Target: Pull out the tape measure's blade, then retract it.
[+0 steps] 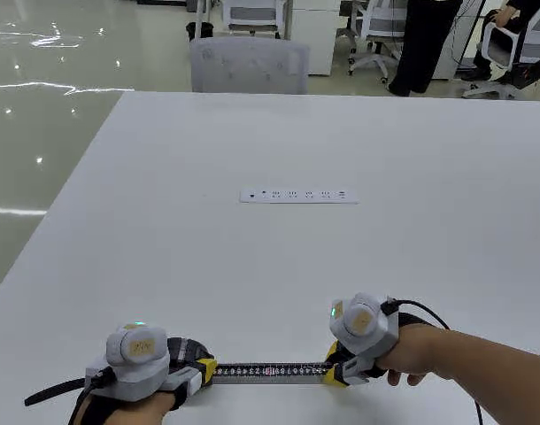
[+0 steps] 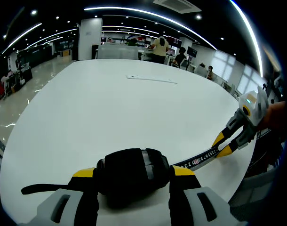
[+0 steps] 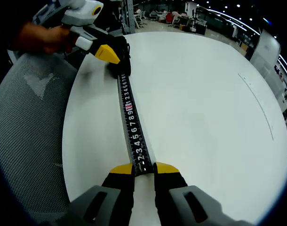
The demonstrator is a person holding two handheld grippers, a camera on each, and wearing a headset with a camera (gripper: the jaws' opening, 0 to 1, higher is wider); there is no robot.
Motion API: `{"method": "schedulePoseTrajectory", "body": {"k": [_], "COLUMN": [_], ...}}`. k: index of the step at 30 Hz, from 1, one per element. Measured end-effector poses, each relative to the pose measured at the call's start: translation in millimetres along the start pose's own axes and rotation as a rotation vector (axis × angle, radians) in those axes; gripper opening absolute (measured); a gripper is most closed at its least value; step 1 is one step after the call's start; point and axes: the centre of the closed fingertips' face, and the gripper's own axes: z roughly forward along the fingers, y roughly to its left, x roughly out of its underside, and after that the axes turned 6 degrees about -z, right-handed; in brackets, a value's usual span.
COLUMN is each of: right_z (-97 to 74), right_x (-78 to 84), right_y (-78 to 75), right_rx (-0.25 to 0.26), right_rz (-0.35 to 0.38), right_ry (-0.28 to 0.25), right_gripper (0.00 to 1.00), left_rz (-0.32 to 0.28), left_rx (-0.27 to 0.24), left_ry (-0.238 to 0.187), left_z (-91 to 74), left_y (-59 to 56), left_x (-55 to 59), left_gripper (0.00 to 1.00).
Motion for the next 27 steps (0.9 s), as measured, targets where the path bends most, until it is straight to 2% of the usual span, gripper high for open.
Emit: {"method": "schedulePoseTrajectory", "body": {"k": [27], "right_z": [5.4], "right_x": [-10.0], "right_y": [-0.4], "right_rx": [0.011], "right_rz": [0.006], "right_ry": [-0.014], "right_gripper": [0.14], "left_rz": [-0.012], "left_rx": [0.001], "left_ry": [-0.002], "left_z": [0.7], "left_y": [0.2], "left_x": [-1.4], "left_gripper": [0.57]}}
